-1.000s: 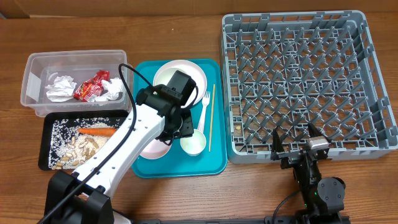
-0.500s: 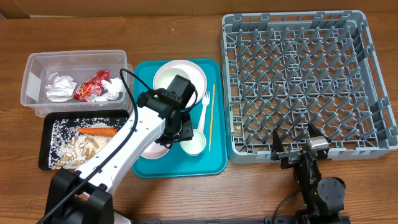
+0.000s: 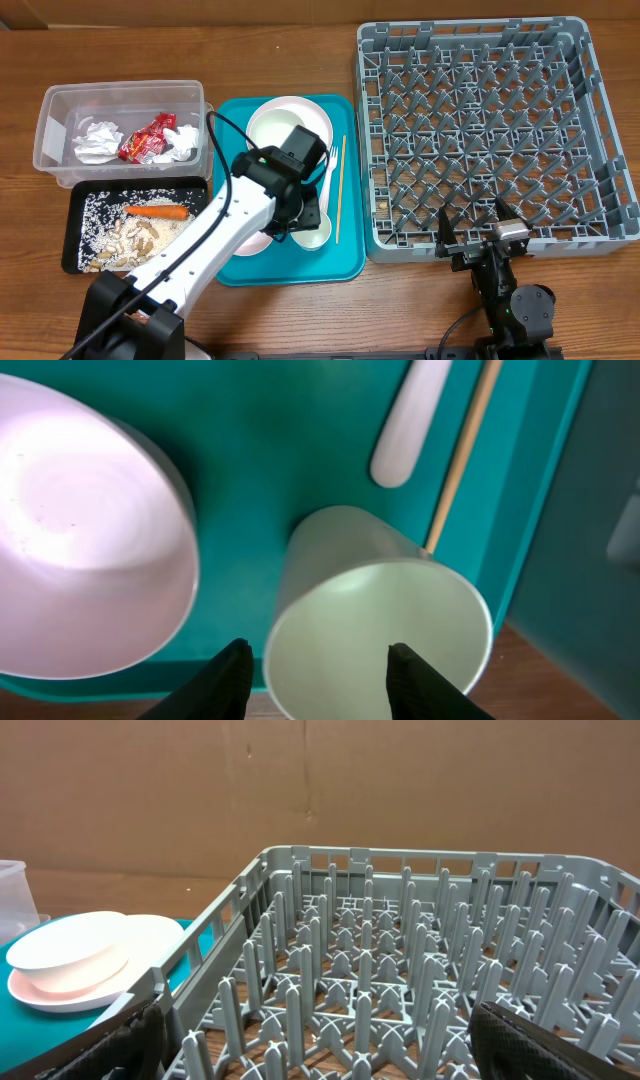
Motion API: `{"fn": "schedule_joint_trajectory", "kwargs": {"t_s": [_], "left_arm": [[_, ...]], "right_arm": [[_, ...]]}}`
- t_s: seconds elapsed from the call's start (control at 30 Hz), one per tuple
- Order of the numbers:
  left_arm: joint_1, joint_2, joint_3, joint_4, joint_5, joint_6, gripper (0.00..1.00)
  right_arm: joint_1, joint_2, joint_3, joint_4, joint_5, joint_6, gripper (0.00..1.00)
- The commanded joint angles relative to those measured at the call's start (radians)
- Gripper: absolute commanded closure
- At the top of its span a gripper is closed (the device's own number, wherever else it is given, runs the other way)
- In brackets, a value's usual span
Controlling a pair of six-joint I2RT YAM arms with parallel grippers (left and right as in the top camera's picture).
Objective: Sort waste into correct bins and load items into the dishwasher
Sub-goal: 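Move the left gripper over the white cup on the teal tray, then lower the left gripper and grasp the white cup rim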
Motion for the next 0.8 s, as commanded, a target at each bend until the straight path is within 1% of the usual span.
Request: {"fn": "schedule_joint_trajectory", "kwargs": {"t_s": [0.0, 0.07, 0.27, 0.43, 0.47, 0.53, 0.63, 0.7, 0.77], "left_arm": [[-0.038, -0.013, -0.007, 0.002, -0.035, -0.015, 0.56], [-0.055, -0.013, -0.007, -0.005, -0.062, -0.015, 0.57], [-0.072, -0.013, -0.007, -0.007, -0.066, -0.015, 0.56], [-0.073, -0.013, -0.007, -0.006, -0.074, -0.014, 0.51], [-0.072, -0.013, -0.007, -0.006, -0.085, -0.013, 0.52], [-0.066, -0.013, -0.007, -0.005, -0.117, 0.002, 0.57], [-0.051, -0.013, -0.006, -0.006, -0.130, 0.009, 0.57], [-0.042, -0.013, -0.006, -0.006, -0.129, 0.009, 0.55], [-0.037, -0.013, -0.006, -0.008, -0.129, 0.009, 0.50]], "right_arm": [[0.008, -0.009, -0.011, 0.006, -0.001, 0.004, 0.00], [0.008, -0.009, -0.011, 0.006, -0.001, 0.004, 0.00], [0.008, -0.009, -0.011, 0.006, -0.001, 0.004, 0.00], [0.008, -0.009, -0.011, 0.006, -0.001, 0.004, 0.00], [0.008, -0.009, -0.011, 0.006, -0.001, 0.004, 0.00], [0.008, -0.009, -0.011, 0.006, -0.001, 0.004, 0.00], [0.008, -0.009, -0.011, 0.006, -0.001, 0.004, 0.00], [0.008, -0.009, -0.011, 0.006, -0.001, 0.004, 0.00], [0.008, -0.009, -0.011, 0.006, -0.001, 0.005, 0.00]]}}
